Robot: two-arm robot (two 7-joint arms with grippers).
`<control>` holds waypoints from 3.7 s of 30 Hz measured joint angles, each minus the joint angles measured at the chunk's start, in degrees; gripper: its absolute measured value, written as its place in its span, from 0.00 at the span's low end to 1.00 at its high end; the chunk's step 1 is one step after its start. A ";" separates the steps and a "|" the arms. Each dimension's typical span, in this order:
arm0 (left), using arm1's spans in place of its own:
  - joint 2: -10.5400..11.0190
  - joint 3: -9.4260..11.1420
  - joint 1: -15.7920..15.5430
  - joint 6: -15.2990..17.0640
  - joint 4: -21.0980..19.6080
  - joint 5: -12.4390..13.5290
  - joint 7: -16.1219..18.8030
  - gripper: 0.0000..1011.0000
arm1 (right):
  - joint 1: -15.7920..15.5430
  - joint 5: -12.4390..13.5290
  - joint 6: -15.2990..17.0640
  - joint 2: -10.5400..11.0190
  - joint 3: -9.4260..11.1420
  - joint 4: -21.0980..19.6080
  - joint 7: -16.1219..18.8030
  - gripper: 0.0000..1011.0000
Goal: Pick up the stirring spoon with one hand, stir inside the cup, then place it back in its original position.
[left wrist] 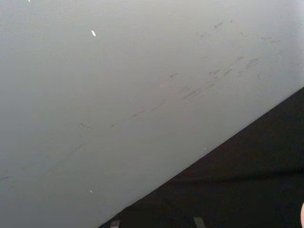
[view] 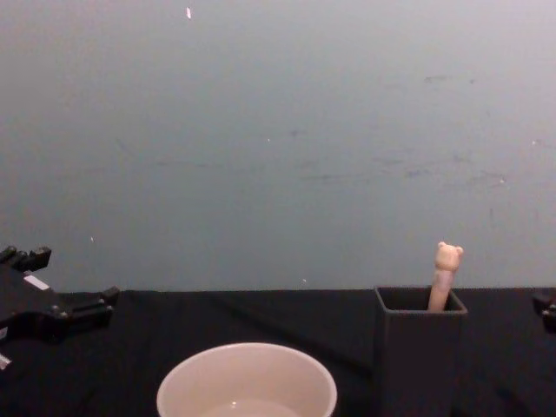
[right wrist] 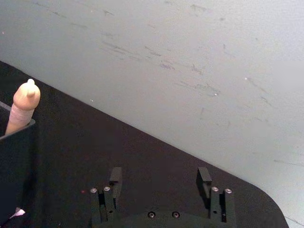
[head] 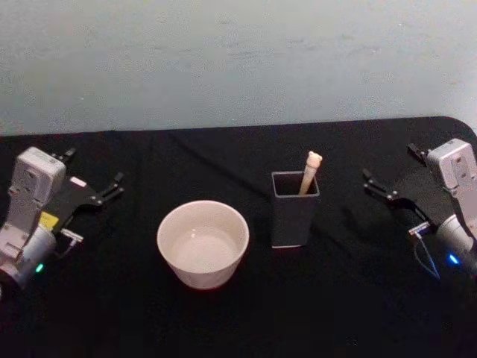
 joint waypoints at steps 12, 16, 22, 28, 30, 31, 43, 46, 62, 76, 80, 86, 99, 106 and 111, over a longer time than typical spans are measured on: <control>0.00 0.00 0.00 0.00 0.00 0.00 0.00 0.99 | 0.00 0.00 0.00 0.00 0.00 0.00 0.00 0.99; 0.00 0.00 0.00 0.00 0.00 0.00 0.00 0.99 | 0.00 0.00 0.00 0.00 0.00 0.00 0.00 0.99; 0.00 0.00 0.00 0.00 0.00 0.00 0.00 0.99 | 0.00 0.00 0.00 0.00 0.00 0.00 0.00 0.99; 0.00 0.00 0.00 0.00 0.00 0.00 0.00 0.99 | 0.00 0.00 0.00 0.00 0.00 0.00 0.00 0.99; 0.00 0.00 0.00 0.00 0.00 0.00 0.00 0.99 | -0.18 0.11 0.00 -0.17 0.44 -0.17 0.49 0.99; 0.00 0.00 0.00 0.00 0.01 0.00 0.00 0.99 | -0.29 0.28 0.01 -0.22 0.62 -0.34 0.81 0.99; 0.00 0.00 0.00 0.00 0.00 0.00 0.00 0.99 | -3.11 10.23 1.49 0.85 4.76 -6.13 12.04 0.99; 0.00 0.00 0.00 0.00 0.00 0.00 0.00 0.99 | -3.34 12.93 2.59 1.27 5.33 -6.94 15.52 0.99; 0.00 0.00 0.00 0.00 0.00 0.00 0.00 0.99 | 1.14 18.68 7.28 -2.79 3.88 -2.56 29.33 0.99; 0.00 0.00 0.00 0.00 0.00 0.00 0.00 0.99 | 5.09 17.59 7.11 -7.66 3.38 2.23 30.53 0.99; 0.00 0.00 0.00 0.00 0.00 0.00 0.00 0.99 | 5.58 17.26 7.07 -8.29 3.38 3.05 30.53 0.99; 0.00 0.00 0.00 0.00 0.00 0.00 0.00 0.99 | 5.73 17.01 6.77 -8.60 3.46 3.37 30.54 0.99; 0.00 0.00 0.00 0.00 0.00 0.00 0.00 0.99 | 5.71 17.03 6.83 -8.54 3.49 3.28 30.54 0.93; 0.00 0.00 0.00 0.00 0.00 0.00 0.00 0.99 | 5.69 17.06 6.87 -8.51 3.49 3.24 30.55 0.72; 0.00 0.00 0.00 0.00 0.00 0.00 0.00 0.99 | 5.69 17.09 6.90 -8.50 3.49 3.22 30.55 0.58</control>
